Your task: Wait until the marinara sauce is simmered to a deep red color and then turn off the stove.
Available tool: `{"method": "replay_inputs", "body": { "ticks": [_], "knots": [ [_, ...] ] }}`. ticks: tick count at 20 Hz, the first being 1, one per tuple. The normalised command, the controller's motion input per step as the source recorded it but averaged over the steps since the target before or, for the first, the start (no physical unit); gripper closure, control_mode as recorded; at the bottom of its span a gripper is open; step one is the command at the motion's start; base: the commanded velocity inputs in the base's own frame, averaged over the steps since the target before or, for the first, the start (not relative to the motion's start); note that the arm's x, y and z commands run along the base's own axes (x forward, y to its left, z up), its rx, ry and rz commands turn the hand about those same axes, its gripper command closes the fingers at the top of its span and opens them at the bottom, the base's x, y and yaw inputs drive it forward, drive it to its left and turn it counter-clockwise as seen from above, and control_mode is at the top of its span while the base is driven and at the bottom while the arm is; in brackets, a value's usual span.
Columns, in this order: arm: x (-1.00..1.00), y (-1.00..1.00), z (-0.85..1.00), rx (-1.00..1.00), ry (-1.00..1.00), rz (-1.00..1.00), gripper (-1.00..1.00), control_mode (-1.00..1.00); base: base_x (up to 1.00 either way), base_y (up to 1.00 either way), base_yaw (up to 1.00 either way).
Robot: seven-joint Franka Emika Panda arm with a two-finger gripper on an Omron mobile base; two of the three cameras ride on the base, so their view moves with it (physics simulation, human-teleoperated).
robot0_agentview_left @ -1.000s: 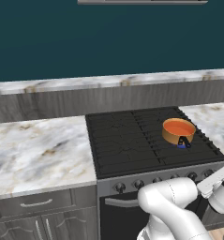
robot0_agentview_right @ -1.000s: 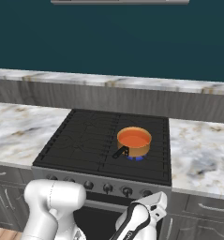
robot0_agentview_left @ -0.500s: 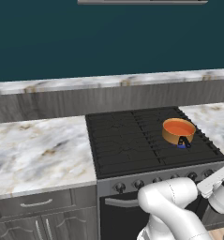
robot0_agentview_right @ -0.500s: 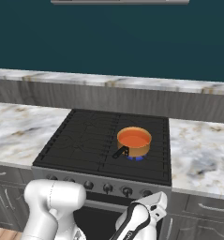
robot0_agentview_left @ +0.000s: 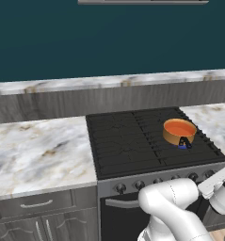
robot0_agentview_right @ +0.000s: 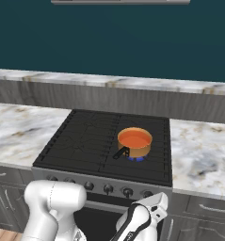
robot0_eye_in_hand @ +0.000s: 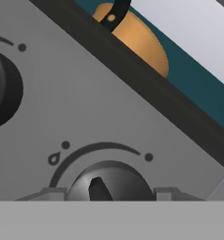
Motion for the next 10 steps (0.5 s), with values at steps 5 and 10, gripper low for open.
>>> {"method": "replay_inputs", "body": {
  "ticks": [5,10],
  "knots": [
    [0.0,0.0,0.0,0.0,0.0,0.0,1.0,-1.0,0.0,0.0,0.0],
    [0.0,0.0,0.0,0.0,0.0,0.0,1.0,-1.0,0.0,0.0,0.0]
  ]
}}
